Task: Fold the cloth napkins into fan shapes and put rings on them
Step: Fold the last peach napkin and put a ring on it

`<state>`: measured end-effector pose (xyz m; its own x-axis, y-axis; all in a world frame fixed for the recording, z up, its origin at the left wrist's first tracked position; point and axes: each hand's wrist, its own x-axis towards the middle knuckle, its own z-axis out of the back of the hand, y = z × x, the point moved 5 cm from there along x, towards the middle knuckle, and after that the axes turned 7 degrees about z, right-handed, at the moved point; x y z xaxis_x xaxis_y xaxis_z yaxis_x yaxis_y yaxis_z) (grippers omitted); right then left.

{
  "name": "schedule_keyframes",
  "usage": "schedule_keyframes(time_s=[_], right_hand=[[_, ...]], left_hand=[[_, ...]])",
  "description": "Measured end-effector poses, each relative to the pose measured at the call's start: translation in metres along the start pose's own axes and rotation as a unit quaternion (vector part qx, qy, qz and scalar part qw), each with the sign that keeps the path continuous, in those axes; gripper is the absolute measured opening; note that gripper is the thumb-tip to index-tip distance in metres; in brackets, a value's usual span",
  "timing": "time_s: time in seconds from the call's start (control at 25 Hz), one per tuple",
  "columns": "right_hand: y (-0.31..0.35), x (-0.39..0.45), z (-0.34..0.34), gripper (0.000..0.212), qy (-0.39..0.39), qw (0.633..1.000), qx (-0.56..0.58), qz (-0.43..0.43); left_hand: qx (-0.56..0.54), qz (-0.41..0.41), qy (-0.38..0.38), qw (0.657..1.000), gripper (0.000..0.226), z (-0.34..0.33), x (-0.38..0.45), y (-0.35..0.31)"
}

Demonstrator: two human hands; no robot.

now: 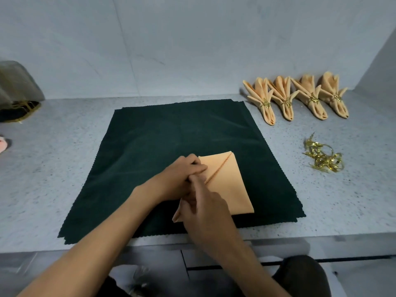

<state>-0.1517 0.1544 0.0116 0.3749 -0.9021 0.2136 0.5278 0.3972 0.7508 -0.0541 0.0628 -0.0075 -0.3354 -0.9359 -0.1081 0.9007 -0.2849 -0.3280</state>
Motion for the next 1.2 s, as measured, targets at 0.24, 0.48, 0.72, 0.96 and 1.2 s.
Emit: schedule_keyframes(time_s=[0.24,0.48,0.72,0.96,1.2], right_hand=[[-0.063,-0.011,0.079,0.020,0.050,0.967,-0.185,0.167],[-0.082,-0.004,0.085,0.028,0.183,0.884,-0.352,0.247],[-0.090,0.038,0.091,0.013,0.114,0.979,-0.120,0.121],[-0.102,0.063,0.078,0.017,0.045,0.996,-0.052,0.061],[-0.106,0.066,0.076,0.015,0.033,0.998,-0.036,0.049]], left_hand=[[0.108,0.066,-0.099,0.987,0.052,-0.022,-0.018,-0.033],[0.062,0.063,-0.120,0.989,0.050,-0.027,-0.019,-0.034],[-0.039,-0.001,-0.143,0.989,0.060,-0.015,-0.037,-0.023],[-0.069,-0.014,-0.200,0.977,0.053,-0.016,-0.047,-0.019],[-0.105,0.009,-0.230,0.967,0.021,-0.018,-0.050,-0.017]])
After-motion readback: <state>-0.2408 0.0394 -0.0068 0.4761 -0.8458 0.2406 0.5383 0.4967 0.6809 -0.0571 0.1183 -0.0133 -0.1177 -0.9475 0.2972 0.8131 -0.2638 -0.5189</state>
